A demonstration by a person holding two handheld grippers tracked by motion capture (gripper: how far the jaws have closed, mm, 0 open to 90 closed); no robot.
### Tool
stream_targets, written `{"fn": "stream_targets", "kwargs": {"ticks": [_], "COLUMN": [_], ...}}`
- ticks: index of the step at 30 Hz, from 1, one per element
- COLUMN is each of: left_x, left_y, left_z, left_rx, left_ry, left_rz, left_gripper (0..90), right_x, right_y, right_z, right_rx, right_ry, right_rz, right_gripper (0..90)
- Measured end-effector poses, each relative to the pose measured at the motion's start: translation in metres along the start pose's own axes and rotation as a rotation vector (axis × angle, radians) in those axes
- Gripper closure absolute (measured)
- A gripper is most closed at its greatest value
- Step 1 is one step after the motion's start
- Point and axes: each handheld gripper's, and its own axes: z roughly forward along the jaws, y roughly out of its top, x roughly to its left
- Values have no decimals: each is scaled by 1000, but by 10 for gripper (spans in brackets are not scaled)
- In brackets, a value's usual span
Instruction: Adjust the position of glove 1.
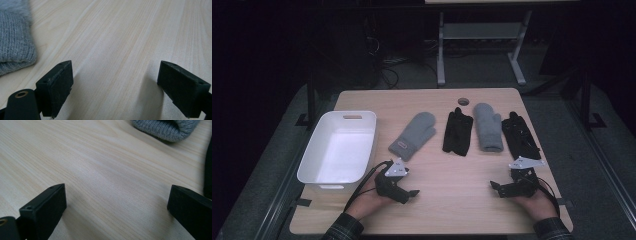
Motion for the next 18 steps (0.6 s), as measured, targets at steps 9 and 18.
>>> {"fn": "stream_targets", "kwargs": {"ticks": [9, 18], "left_x": [0, 0], "left_y": [1, 1], "left_z": [1, 1], "left_rx": [3, -2], "left_ry": [5, 5], "left_rz": [-3, -8], "left_gripper": [123, 123], "right_x": [1, -5], "right_y": [8, 23], "right_z": [-5, -15], "right_rx": [48, -1], "right_ry": [5, 20], "right_rz": [-5, -18], "right_gripper": [156, 412]}}
